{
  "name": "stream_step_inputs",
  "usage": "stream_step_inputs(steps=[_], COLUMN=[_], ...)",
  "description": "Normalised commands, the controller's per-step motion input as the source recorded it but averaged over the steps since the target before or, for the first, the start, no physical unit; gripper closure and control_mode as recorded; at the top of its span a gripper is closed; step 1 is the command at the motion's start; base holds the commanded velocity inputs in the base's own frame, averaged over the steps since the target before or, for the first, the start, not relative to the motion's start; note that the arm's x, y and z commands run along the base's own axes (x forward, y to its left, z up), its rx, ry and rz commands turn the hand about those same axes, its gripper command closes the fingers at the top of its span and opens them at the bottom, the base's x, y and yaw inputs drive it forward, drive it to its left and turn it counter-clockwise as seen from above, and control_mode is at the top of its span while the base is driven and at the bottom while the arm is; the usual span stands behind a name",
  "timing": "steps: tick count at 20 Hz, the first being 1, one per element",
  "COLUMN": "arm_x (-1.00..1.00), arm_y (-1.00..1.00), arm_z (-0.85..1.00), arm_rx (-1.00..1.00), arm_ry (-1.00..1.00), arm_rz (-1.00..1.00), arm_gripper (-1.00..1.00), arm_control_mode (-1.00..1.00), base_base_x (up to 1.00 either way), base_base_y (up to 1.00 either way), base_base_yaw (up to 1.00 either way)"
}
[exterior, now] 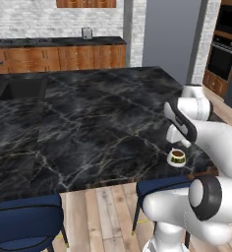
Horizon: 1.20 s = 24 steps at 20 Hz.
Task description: Pick up the marshmallow and place it in the cup of hot chocolate on the dining counter.
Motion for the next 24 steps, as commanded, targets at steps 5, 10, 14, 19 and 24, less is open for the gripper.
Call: stream_step_inputs(steps=[5,10,14,19,24], arm_x=[0.49,0.48,0.46,0.26,0.06], arm_y=[-0.18,-0.20,-0.05,-0.01,-0.14], arm_z=[-0.28,-0.39,-0.39,-0.30,-0.18], arm_rx=[0.00,-0.01,0.00,0.00,0.00], arm_ry=[0.06,0.00,0.00,0.00,0.00], arm_rz=[-0.03,-0.03,-0.03,0.00,0.00], arm_gripper=[1.00,1.00,1.00,1.00,1.00], arm_control_mode=[-1.00,-1.00,-1.00,-1.00,-1.00], base_base_x=[0.00,0.00,0.00,0.00,0.00], base_base_y=[0.00,0.00,0.00,0.00,0.00], base_base_yaw=[0.00,0.00,0.00,0.00,0.00])
